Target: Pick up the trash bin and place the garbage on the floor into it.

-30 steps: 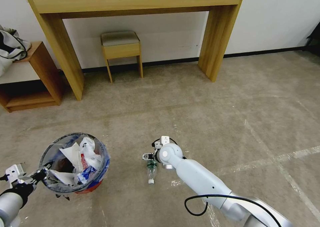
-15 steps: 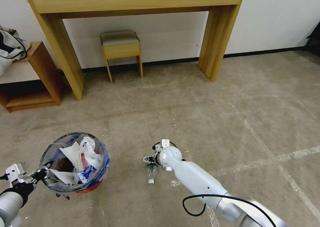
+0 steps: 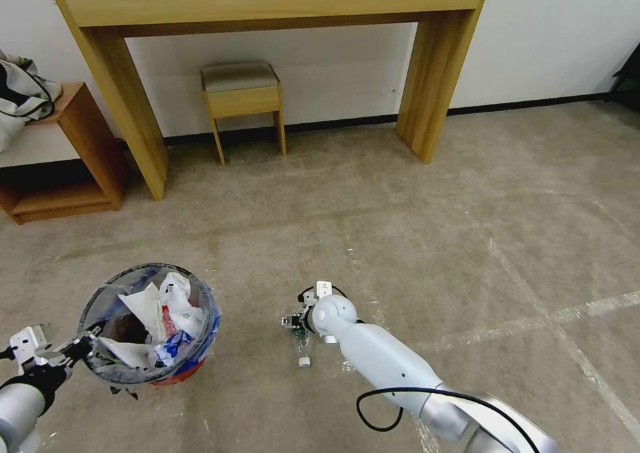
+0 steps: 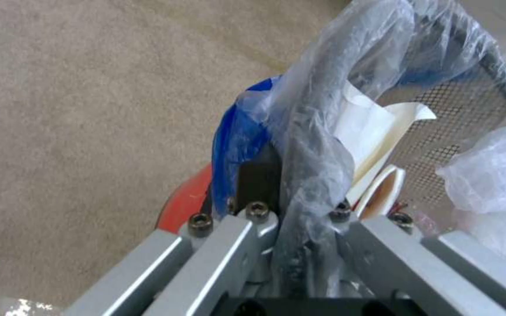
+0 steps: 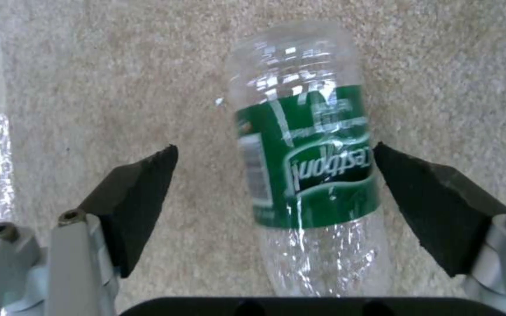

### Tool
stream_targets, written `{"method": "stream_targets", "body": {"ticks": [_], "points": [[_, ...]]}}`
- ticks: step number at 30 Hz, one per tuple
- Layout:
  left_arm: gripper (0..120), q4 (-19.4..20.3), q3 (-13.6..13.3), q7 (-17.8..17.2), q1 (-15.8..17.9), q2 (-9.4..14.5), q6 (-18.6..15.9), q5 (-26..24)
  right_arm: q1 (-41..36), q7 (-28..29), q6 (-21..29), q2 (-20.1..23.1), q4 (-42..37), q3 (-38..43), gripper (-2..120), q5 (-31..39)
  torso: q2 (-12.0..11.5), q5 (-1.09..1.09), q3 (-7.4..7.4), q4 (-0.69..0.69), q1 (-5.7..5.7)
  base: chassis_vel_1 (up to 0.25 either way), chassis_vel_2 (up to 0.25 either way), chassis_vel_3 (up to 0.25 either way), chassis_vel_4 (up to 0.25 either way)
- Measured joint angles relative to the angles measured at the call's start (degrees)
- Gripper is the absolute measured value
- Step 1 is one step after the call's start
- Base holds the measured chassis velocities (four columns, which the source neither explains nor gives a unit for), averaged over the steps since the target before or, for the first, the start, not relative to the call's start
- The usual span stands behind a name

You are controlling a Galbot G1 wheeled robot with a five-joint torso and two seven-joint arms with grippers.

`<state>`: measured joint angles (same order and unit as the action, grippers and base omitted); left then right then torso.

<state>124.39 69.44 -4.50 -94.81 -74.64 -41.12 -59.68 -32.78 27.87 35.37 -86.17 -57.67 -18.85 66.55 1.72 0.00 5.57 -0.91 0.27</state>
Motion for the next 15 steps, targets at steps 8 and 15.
{"method": "stream_targets", "body": {"ticks": [8, 15], "points": [[1, 0.20, 0.06, -0.01, -0.40, -0.08, -0.01, -0.02, 0.29, -1.68, -0.30, -0.32, 1.92, 0.52, 82, -1.57, 0.00, 0.00, 0.00, 0.00, 0.00, 0.000, 0.000, 0.000, 0.000], [1, 0.24, -0.12, -0.04, -0.26, -0.10, -0.01, -0.01, 0.34, -2.32, -0.49, -0.01, 2.35, 1.06, 70, -2.89, 0.00, 0.00, 0.00, 0.00, 0.00, 0.000, 0.000, 0.000, 0.000]]}}
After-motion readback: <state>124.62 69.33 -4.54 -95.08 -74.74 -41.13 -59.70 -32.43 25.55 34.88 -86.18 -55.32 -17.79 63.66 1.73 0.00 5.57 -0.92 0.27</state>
